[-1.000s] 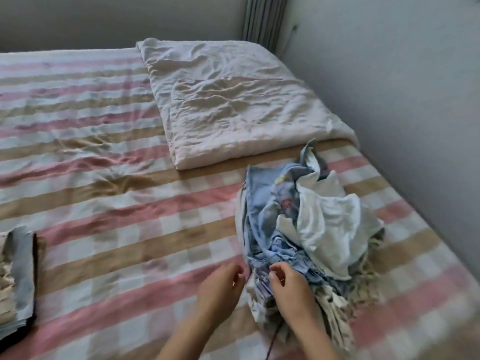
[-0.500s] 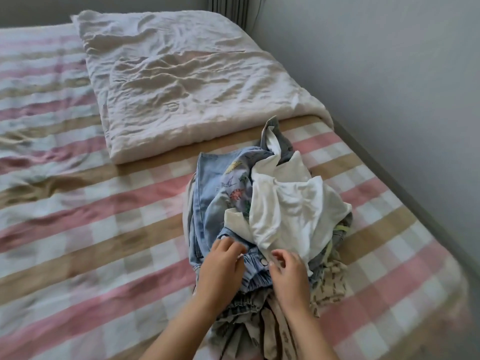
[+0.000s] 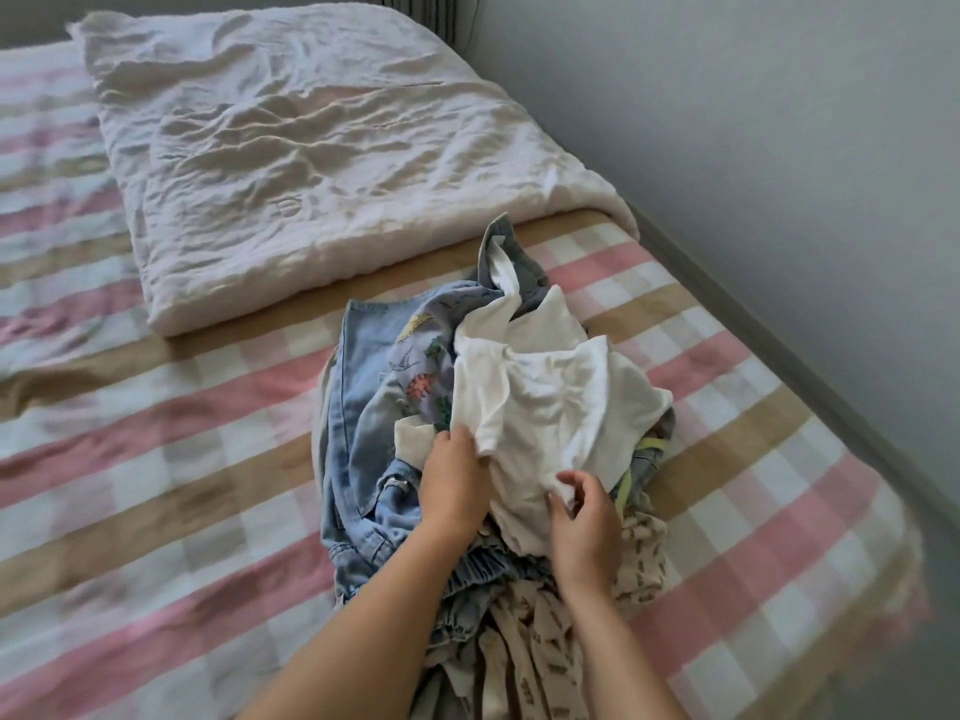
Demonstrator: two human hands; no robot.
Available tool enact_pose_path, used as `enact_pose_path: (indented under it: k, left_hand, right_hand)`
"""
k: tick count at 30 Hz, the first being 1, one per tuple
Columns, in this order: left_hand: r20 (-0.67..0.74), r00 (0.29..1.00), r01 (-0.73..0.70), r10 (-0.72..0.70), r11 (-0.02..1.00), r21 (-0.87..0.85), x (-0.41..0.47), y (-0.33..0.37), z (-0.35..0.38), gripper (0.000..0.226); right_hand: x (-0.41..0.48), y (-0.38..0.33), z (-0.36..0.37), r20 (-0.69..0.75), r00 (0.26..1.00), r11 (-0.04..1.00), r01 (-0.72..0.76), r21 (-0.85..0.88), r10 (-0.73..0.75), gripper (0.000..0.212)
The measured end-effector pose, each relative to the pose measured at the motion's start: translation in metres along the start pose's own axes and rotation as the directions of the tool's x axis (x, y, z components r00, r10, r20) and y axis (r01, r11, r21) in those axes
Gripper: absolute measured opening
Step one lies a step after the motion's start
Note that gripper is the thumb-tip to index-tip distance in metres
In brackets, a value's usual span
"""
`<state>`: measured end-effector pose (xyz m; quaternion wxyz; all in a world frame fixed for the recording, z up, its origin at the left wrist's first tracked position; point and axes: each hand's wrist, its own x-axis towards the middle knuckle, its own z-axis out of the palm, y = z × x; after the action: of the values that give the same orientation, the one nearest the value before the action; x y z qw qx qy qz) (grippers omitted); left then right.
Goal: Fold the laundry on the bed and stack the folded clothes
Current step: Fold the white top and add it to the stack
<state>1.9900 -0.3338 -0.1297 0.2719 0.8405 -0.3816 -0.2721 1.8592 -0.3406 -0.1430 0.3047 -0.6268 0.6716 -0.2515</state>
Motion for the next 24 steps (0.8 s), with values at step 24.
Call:
enact_pose_path:
  k: [24]
  left_hand:
    - [-0.225,0.969,-0.174,-0.102,0.364,-0.915,-0.256,-0.145,-0.356,0.012]
  right_hand:
    - [-0.322,-0.221,-0.048,0.433,0.772,0.749,0.084,0.657,-0.466,0.020]
